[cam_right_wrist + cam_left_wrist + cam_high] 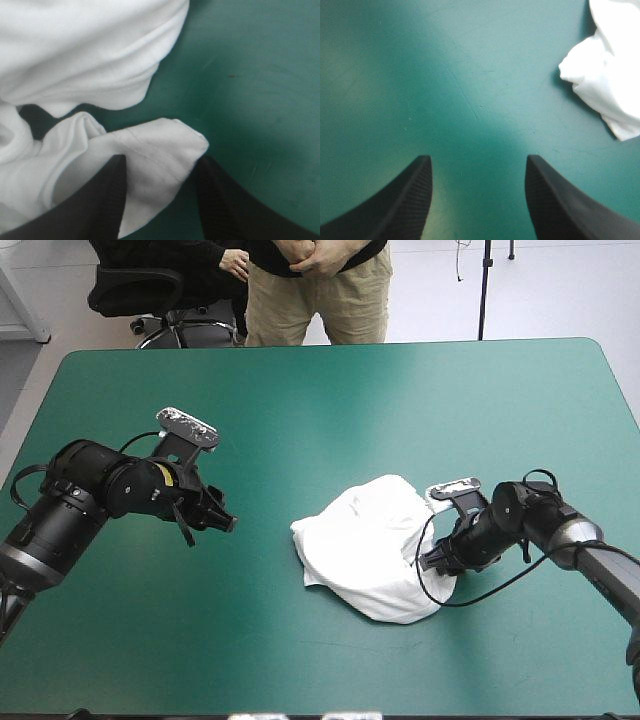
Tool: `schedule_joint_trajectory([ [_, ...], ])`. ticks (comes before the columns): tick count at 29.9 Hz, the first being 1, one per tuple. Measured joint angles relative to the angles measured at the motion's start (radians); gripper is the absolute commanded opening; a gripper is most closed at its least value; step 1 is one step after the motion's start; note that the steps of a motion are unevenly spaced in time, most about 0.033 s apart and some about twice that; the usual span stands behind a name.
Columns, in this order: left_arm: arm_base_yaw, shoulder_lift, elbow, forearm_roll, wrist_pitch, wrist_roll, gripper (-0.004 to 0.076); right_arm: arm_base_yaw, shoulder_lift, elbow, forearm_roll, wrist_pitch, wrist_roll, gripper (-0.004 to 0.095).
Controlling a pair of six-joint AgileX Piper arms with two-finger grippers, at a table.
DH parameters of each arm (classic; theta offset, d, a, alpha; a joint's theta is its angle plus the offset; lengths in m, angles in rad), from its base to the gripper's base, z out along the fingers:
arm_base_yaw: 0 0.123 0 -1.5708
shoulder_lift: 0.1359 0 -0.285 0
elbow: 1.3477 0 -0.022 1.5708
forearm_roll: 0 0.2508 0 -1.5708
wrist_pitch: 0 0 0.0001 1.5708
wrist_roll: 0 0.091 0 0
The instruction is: Fold the cloth
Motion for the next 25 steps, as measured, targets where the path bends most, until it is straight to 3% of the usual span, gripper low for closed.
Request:
schedule_joint_trajectory([
  [3,0.0,0.0,0.001,-0.007,-0.003,0.0,0.0407,0.0,0.02,-0.002,-0.001,-0.004,-0.018,0.001],
  [4,0.0,0.0,0.006,-0.009,-0.007,0.0,0.0407,0.0,0.022,-0.004,-0.001,-0.005,-0.028,-0.0011],
  [10,0.0,0.001,0.078,-0.018,-0.052,0.0,0.0407,0.0,0.023,-0.004,-0.004,-0.015,-0.055,-0.0007],
  [19,0.0,0.096,0.205,-0.279,-0.318,0.08,0.0417,0.0,0.017,-0.005,-0.007,-0.028,-0.054,-0.0008],
  [25,0.0,0.246,0.206,-0.378,-0.416,0.133,0.0417,0.0,0.015,-0.005,-0.007,-0.028,-0.054,-0.0007],
])
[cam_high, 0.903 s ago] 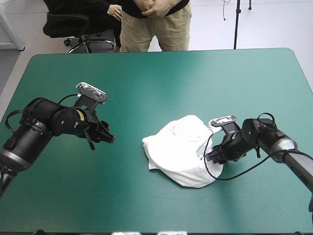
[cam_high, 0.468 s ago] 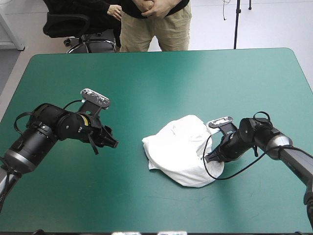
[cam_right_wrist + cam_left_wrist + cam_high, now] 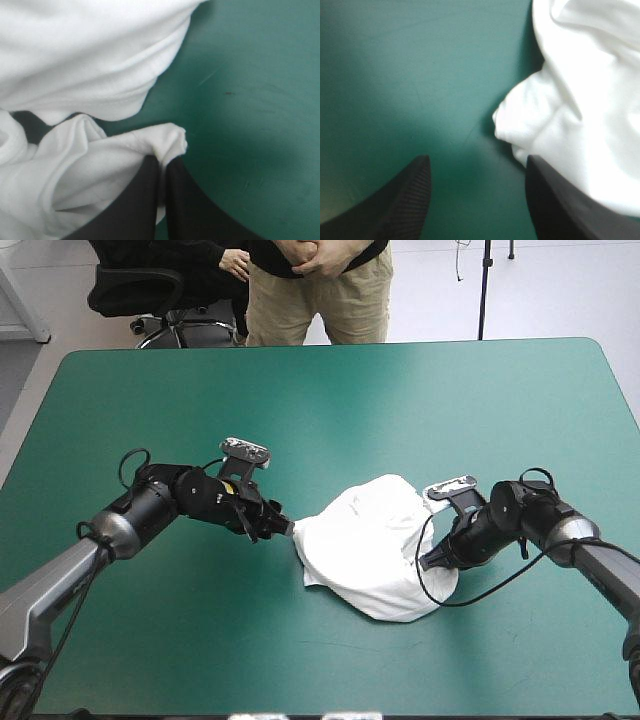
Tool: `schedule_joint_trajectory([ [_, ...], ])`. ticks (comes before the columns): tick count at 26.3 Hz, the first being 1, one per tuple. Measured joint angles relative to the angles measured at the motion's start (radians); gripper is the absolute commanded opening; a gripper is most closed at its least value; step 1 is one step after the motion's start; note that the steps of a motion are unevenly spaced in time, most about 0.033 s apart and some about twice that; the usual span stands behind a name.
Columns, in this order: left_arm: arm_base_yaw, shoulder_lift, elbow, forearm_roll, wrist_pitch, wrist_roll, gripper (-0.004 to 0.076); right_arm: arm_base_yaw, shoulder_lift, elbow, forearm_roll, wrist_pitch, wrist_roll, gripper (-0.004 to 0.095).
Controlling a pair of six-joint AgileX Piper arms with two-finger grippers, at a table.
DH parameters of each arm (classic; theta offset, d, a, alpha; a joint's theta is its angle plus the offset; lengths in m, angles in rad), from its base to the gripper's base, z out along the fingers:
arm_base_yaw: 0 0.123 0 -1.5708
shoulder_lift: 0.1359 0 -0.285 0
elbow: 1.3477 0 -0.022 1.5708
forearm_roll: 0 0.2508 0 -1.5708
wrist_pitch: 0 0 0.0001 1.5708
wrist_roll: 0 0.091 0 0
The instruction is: Fold the cloth
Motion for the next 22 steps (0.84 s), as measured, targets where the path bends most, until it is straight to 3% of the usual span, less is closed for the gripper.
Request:
schedule_joint_trajectory([
  [19,0.0,0.207,-0.001,-0.358,-0.047,0.318,0.0416,0.0,-0.001,0.0,0.0,0.0,0.0,-0.0013],
  [20,0.001,0.223,-0.006,-0.4,-0.055,0.359,0.0412,0.0,-0.001,0.0,0.0,0.0,0.0,-0.0013],
  [22,0.001,0.24,-0.012,-0.451,-0.06,0.411,0.033,0.0,-0.001,0.0,0.0,-0.001,0.0,-0.0013],
])
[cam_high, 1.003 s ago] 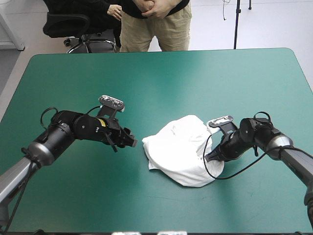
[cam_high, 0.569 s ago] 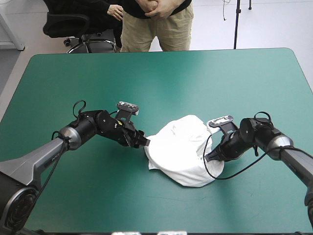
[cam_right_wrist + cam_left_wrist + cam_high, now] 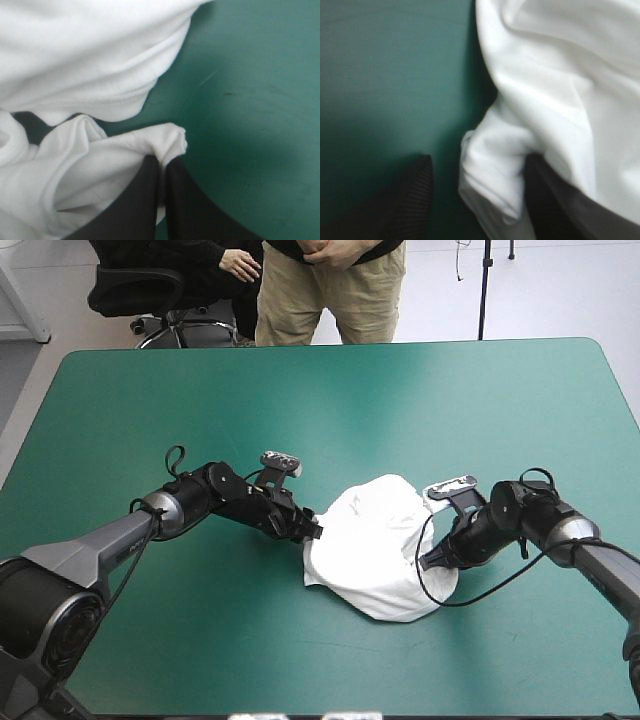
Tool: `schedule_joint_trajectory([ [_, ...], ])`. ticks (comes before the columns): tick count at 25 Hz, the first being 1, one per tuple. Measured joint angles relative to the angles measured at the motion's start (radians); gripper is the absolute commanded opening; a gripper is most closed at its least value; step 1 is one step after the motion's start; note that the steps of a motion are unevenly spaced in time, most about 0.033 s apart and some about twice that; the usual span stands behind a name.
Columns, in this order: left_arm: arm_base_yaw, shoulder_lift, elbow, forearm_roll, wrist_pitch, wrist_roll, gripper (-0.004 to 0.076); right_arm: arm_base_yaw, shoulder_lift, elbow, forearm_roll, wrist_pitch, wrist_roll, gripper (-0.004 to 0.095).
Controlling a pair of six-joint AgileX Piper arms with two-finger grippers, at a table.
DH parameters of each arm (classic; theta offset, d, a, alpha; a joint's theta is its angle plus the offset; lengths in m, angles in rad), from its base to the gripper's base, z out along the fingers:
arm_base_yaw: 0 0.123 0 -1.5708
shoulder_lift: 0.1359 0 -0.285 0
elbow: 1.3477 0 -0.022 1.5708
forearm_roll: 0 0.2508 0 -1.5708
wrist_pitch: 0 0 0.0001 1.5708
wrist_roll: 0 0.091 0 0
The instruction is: Fold the cloth
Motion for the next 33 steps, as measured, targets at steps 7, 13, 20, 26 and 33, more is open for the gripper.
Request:
schedule_joint_trajectory([
  [7,0.0,0.023,-0.001,-0.042,-0.002,0.06,-0.0017,0.0,0.0,0.0,0.007,-0.011,0.0,-0.0013],
  [13,0.014,-0.074,0.004,0.107,0.037,0.023,-0.0017,0.0,-0.042,-0.013,0.003,-0.019,0.003,-0.0013],
  [20,0.062,-0.287,0.004,0.219,0.056,-0.04,-0.0017,0.0,-0.198,-0.092,-0.001,0.005,0.01,-0.0013],
  [26,0.069,-0.429,-0.079,0.333,0.082,-0.054,-0.0017,0.0,-0.345,-0.243,-0.022,0.068,0.011,-0.0013],
  [33,0.069,-0.519,-0.276,0.476,0.152,-0.057,-0.0017,0.0,-0.46,-0.473,-0.053,0.094,0.007,-0.0013],
])
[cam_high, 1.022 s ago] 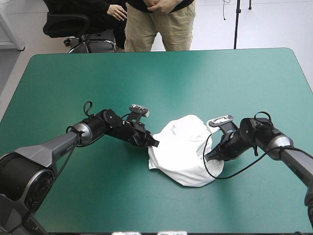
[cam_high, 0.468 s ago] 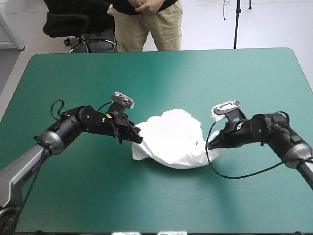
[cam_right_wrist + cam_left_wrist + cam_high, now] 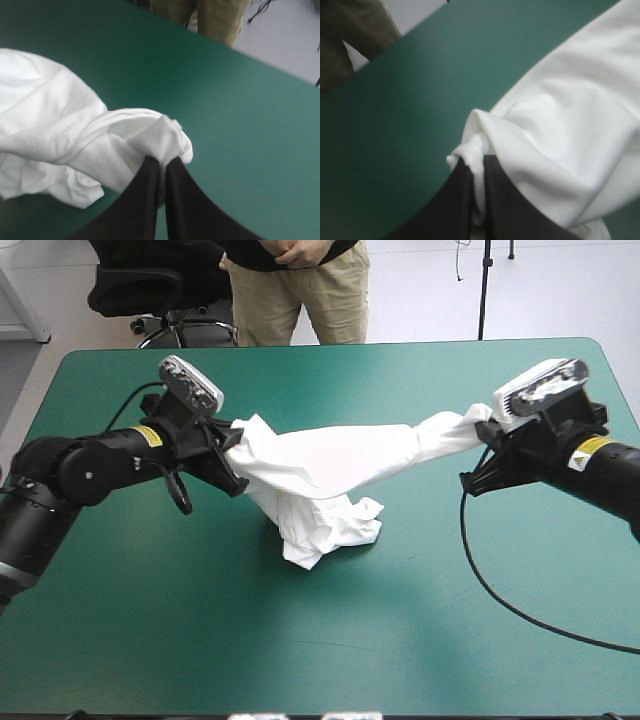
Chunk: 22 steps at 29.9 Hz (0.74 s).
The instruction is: Fold the cloth
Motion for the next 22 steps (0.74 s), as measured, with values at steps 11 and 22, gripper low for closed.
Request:
schedule_joint_trajectory([
  [11,0.0,-0.019,-0.514,0.042,0.131,0.0,-0.0017,0.0,-0.035,-0.367,-0.017,0.055,-0.075,-0.0013],
  [22,0.001,-0.04,-0.879,0.0,0.15,0.0,-0.0017,0.0,-0.045,-0.704,-0.018,0.064,-0.137,-0.0011],
])
